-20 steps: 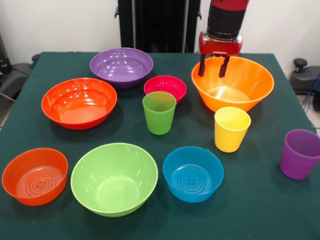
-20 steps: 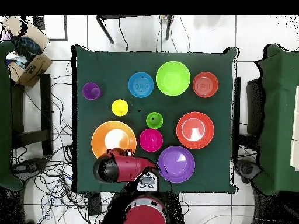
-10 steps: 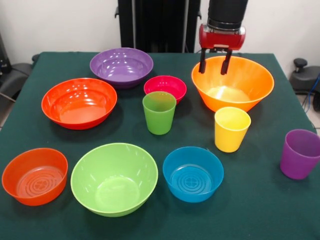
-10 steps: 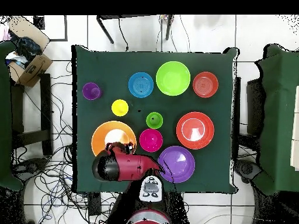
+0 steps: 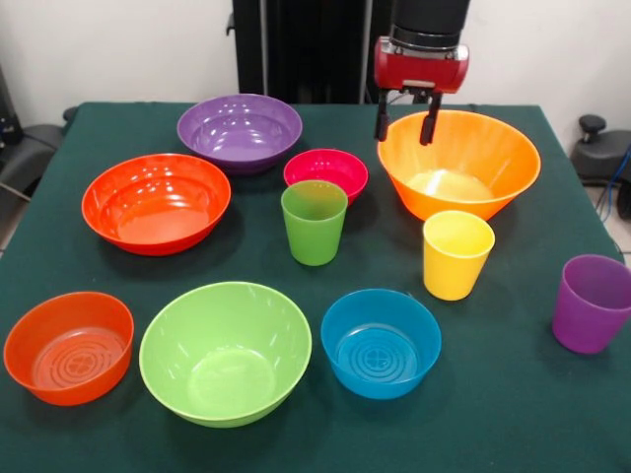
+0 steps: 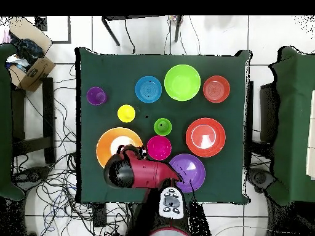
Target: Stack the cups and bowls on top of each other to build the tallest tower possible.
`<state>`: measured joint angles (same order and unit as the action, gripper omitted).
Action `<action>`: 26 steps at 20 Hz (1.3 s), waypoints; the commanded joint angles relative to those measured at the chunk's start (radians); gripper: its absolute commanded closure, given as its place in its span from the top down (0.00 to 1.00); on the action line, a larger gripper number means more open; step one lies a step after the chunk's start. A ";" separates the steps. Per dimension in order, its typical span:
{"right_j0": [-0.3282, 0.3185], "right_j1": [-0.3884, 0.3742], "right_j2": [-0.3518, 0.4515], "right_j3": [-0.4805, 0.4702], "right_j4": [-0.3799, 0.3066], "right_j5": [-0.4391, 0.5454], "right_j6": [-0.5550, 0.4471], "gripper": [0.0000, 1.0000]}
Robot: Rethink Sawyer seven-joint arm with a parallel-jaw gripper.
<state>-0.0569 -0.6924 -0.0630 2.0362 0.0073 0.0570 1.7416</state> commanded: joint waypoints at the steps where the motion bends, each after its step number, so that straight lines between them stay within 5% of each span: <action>1: -0.022 0.034 0.074 -0.087 0.031 0.116 0.123 1.00; 26: -0.106 0.077 0.112 -0.151 -0.009 0.090 0.085 1.00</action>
<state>-0.1334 -0.6877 -0.0531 1.9548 0.0067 0.0572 1.7416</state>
